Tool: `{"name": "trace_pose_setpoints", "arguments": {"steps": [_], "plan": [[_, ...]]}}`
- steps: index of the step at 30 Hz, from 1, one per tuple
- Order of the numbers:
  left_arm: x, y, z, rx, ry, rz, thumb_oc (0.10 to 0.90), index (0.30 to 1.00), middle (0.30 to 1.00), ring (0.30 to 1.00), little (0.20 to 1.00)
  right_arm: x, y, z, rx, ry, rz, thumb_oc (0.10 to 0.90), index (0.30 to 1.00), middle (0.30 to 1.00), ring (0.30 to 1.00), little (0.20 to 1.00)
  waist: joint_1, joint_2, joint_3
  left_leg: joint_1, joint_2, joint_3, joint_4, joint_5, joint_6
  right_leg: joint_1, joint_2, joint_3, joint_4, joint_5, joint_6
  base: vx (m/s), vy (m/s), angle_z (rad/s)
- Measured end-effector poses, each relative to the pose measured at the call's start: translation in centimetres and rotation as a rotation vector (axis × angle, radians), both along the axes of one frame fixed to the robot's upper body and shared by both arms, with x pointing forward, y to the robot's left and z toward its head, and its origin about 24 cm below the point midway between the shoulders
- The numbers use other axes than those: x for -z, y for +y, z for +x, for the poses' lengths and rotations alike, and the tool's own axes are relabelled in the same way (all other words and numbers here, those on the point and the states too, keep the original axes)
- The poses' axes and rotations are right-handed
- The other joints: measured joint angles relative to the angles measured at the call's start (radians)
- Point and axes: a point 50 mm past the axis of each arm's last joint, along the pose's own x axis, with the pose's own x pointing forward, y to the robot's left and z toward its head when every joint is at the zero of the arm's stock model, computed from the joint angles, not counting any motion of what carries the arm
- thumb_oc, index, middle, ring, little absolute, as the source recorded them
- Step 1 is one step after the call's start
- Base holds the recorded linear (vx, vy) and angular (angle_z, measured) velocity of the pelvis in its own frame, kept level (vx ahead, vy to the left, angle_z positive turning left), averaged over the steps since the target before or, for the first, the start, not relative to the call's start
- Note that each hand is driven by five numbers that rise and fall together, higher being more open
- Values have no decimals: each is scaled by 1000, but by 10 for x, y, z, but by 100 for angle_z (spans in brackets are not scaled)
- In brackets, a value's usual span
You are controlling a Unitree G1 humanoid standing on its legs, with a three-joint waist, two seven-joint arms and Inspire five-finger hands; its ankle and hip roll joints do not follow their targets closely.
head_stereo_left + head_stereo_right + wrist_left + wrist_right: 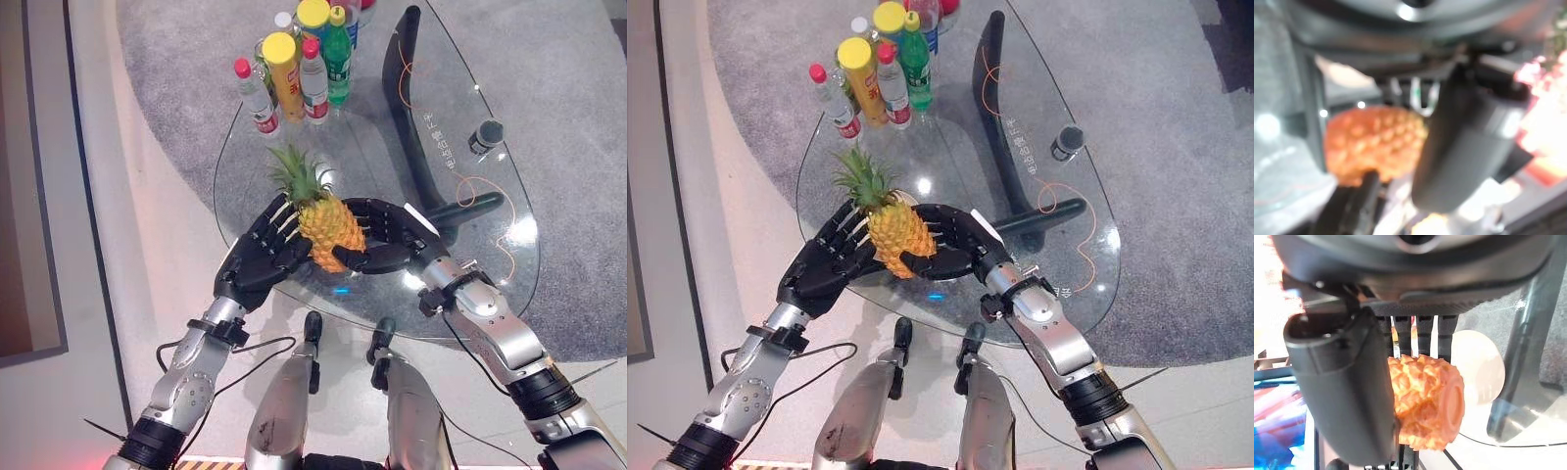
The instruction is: Pick up the fruit to the plate
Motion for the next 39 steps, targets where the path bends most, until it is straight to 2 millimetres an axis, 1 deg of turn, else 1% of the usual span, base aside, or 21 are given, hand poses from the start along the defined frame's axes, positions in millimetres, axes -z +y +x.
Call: {"name": "trace_pose_setpoints", "arguments": {"steps": [3, 6, 11, 15, 17, 20, 22, 27, 34, 39], "plan": [[0, 2, 0, 1, 6, -5, 800, 900, 900, 900, 900, -3, 1, -2, -13, -25, -48, 100, 300, 300, 300, 200, 2, 0, 0, -1, -1, -3, 0, 0, 0, 0, -1, -1, 0, -2, 1, 4, 1, 1], [0, 4, -1, 6, 1, -13, 800, 900, 900, 900, 900, -5, 3, -5, -66, -36, -106, 100, 300, 300, 300, 200, 5, 0, 0, -2, -2, -7, 1, 0, 0, 0, -1, -3, 2, -4, 1, 9, -8, 2], [8, 6, -8, 0, 31, -47, 800, 900, 900, 900, 900, -4, 3, -6, -102, -37, -152, 100, 300, 300, 300, 200, 7, 0, 0, -3, -5, -15, 3, 0, 0, 0, -7, -12, 14, -12, 1, 12, -17, 6], [15, 5, -13, -18, 51, -159, 800, 900, 900, 900, 900, -8, 7, -7, -137, -59, -192, 100, 300, 300, 300, 200, 12, 0, 0, -13, -5, -28, 10, 0, -1, 0, -9, -24, 16, -16, 2, 18, -36, 9], [17, 2, -14, -25, 62, -237, 800, 900, 900, 900, 900, -10, 8, -7, -162, -60, -205, 100, 300, 300, 300, 200, 27, 0, 0, -13, -5, -29, 11, 0, -2, 0, -9, -25, 16, -16, 2, 17, -50, 1], [17, -1, -15, -25, 51, -343, 800, 900, 900, 900, 900, -14, 14, -6, -199, -67, -207, 100, 300, 300, 300, 200, 40, -1, 0, -15, -6, -33, 14, -1, -2, 1, -10, -28, 18, -17, 3, 21, -41, 4], [17, 0, -15, -36, 39, -368, 800, 900, 900, 900, 900, -18, 18, -4, -216, -76, -210, 100, 300, 300, 300, 200, 42, -1, 0, -15, -7, -34, 16, -1, -2, 2, -11, -28, 19, -17, 3, 0, 0, 0], [14, 4, -14, -52, 14, -378, 800, 900, 900, 900, 900, -23, 21, -4, -264, -83, -226, 100, 300, 300, 300, 200, 56, -2, -1, -14, -10, -38, 22, -1, -2, 2, -13, -28, 29, -19, 4, 0, 0, 0], [14, 4, -15, -53, 8, -362, 800, 900, 900, 900, 900, -16, 28, -8, -371, -31, -252, 100, 300, 300, 300, 200, 61, -6, 0, -15, -13, -44, 35, -1, -2, 9, -17, -34, 34, -24, 7, 10, -4, 2], [18, 4, -19, -55, 21, -330, 800, 900, 900, 900, 900, -14, 29, -8, -387, -7, -266, 100, 300, 300, 300, 200, 61, -7, -1, -16, -13, -47, 36, -1, -2, 11, -18, -37, 34, -24, 7, 0, 0, 0]]}}
